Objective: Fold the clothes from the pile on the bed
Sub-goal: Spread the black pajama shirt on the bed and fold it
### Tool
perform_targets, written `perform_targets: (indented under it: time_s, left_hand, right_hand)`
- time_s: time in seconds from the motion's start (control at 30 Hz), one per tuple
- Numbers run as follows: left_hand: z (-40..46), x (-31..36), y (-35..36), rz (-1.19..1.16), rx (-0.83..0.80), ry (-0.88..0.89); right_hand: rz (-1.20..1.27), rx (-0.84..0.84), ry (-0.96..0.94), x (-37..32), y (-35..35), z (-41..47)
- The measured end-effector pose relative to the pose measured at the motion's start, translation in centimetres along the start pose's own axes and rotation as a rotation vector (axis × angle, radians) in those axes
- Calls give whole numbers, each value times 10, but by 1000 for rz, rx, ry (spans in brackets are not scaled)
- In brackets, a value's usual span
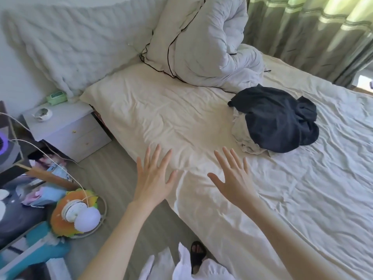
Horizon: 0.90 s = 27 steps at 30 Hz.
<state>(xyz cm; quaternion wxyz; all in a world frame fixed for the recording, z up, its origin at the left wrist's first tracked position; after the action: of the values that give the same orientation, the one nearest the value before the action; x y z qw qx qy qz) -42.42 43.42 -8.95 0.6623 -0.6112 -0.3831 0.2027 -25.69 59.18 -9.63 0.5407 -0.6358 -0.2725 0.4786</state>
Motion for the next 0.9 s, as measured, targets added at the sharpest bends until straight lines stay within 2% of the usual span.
perform_targets:
  time_s: [0.2,0.5,0.57,0.7,0.9]
  left_hand:
    - [85,-9,30,17,-111,25]
    - [232,-17,141,162,-389,158]
    - [254,-7,170,182,-427,178]
    - [287,23,237,227,-496,253]
    - [310,48,326,286,-640,281]
  right_hand:
    - [-16,-74,33,31,24,72]
    - [-26,-144,317,124,90,165]
    - [-49,-105,381,157,98,180]
    - [-107,81,463,225,115,204]
    - [-279,186,637,328,133,242]
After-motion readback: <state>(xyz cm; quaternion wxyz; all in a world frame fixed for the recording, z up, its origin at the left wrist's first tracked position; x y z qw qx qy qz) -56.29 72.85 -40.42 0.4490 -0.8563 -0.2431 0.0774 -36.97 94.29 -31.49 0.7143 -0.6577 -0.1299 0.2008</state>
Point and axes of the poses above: each hand's wrist, its own z-axis towards the middle knuckle, its own y-axis out of the palm, x = y × z, the point moved 1 cm from there along z, towards the middle knuckle, and after that the axes turned 13 degrees about -y, right-handed, at the moved point
